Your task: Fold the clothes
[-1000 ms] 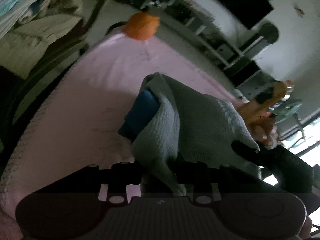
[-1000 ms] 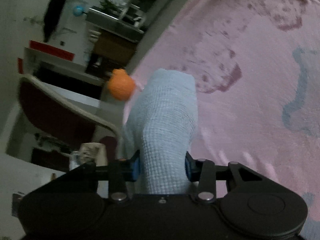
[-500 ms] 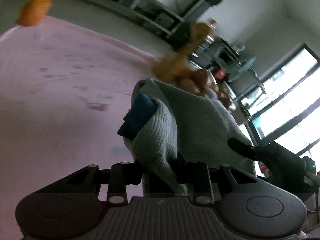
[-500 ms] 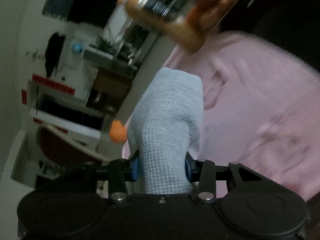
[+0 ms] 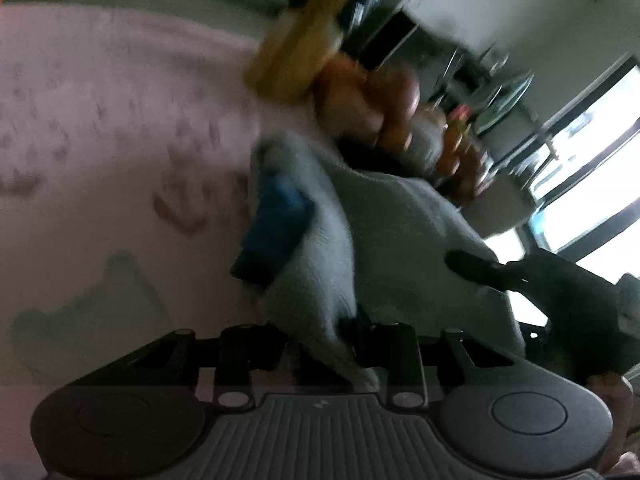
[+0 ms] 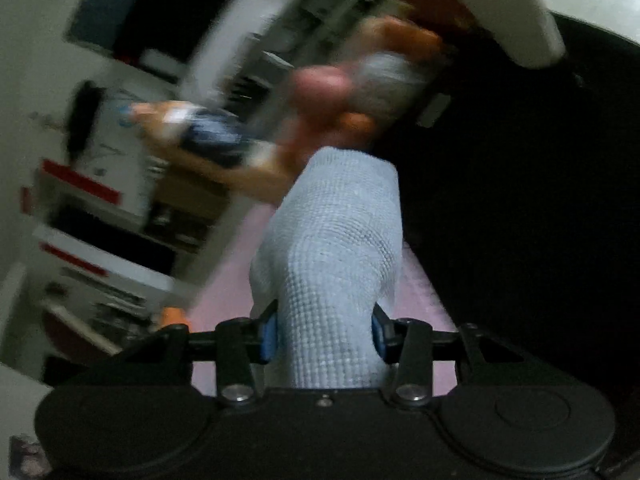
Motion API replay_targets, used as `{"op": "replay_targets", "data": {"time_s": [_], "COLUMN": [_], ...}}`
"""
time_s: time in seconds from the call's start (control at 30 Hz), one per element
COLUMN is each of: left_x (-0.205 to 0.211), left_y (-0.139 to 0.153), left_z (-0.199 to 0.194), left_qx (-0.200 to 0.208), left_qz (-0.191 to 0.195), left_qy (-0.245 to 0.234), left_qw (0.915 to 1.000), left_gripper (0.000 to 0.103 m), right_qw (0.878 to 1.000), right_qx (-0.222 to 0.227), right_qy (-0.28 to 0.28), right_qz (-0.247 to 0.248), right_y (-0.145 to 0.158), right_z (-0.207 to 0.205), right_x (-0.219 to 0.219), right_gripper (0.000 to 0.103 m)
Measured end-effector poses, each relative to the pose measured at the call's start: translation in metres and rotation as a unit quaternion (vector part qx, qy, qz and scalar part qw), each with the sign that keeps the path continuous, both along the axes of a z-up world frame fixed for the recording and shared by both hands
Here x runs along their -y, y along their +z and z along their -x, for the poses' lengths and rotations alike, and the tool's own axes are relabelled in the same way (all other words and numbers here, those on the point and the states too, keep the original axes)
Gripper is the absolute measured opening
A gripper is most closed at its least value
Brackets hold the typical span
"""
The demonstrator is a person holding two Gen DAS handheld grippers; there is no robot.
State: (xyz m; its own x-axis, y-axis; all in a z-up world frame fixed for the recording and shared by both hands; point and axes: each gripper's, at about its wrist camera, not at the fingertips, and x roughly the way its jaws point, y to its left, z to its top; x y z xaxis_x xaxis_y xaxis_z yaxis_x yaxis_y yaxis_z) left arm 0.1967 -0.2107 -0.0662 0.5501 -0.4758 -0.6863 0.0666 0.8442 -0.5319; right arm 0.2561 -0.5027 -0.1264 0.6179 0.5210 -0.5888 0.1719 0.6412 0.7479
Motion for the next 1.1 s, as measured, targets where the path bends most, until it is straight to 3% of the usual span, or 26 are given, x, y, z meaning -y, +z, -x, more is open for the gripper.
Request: {"op": "replay_targets", "data": {"time_s": [0.03,0.07,0.13,0.17,0.2,0.27,0.37,0.57,0.67,0.7,0.73,0.77,0.8,0.93,1.0,1.03,1.1], "left_x": [0.005,0.008,0.004,-0.002,-0.011,-0.027,-0.045,-0.060,-0.046,-0.038,-0.029,-0.021,-0.013,0.004,0.005,0.005,0.001], "left_y": [-0.003,-0.003,0.002,0.004,0.007,0.019,0.045,0.089,0.094,0.095,0.093,0.088,0.083,0.038,0.011,-0.002,-0.023], "left_z": [0.002,0.004,0.008,0.009,0.014,0.027,0.058,0.081,0.062,0.054,0.045,0.037,0.029,0.006,0.005,0.005,0.002], "left_qx": [0.004,0.010,0.012,0.006,0.000,0.001,0.029,0.113,0.120,0.122,0.125,0.125,0.124,0.080,0.064,0.056,0.050], "left_qz": [-0.016,-0.029,-0.039,-0.035,-0.027,-0.017,-0.022,-0.074,-0.088,-0.095,-0.104,-0.116,-0.129,-0.184,-0.228,-0.253,-0.267], "left_qy": [-0.004,-0.011,-0.030,-0.037,-0.042,-0.058,-0.090,-0.085,-0.066,-0.065,-0.071,-0.079,-0.086,-0.107,-0.101,-0.094,-0.081], "left_qw": [0.9999,0.9995,0.9987,0.9987,0.9988,0.9982,0.9953,0.9872,0.9868,0.9858,0.9842,0.9822,0.9800,0.9738,0.9664,0.9612,0.9588], "left_gripper": [0.038,0.041,0.044,0.044,0.044,0.046,0.046,0.054,0.043,0.026,0.017,0.007,0.007,0.003,0.002,0.002,0.000], "right_qw": [1.000,0.999,0.998,0.998,0.998,0.997,0.996,0.994,0.993,0.991,0.990,0.989,0.988,0.987,0.988,0.987,0.985], "right_qx": [-0.022,-0.041,-0.045,-0.046,-0.049,-0.039,-0.028,0.049,0.052,0.050,0.048,0.045,0.040,0.038,-0.011,-0.037,-0.063], "right_qy": [-0.007,-0.018,-0.034,-0.040,-0.047,-0.059,-0.075,-0.096,-0.110,-0.120,-0.131,-0.140,-0.145,-0.136,-0.151,-0.157,-0.142], "right_qz": [0.014,0.021,-0.006,-0.015,-0.004,0.024,0.040,-0.006,-0.010,-0.013,-0.016,-0.023,-0.039,-0.077,-0.023,0.018,0.078], "right_y": [-0.011,-0.023,-0.032,-0.031,-0.025,-0.007,0.020,0.057,0.060,0.059,0.058,0.055,0.051,0.017,0.000,-0.007,-0.016], "right_z": [-0.004,-0.008,-0.004,-0.001,0.005,0.021,0.055,0.117,0.112,0.109,0.105,0.102,0.096,0.068,0.057,0.052,0.045], "right_x": [0.006,0.010,0.018,0.021,0.021,0.019,0.012,-0.006,-0.009,-0.009,-0.010,-0.010,-0.011,-0.013,-0.009,-0.007,-0.008], "right_gripper": [0.044,0.053,0.057,0.062,0.070,0.076,0.077,0.080,0.079,0.072,0.061,0.033,0.018,0.016,0.013,0.004,0.000]}}
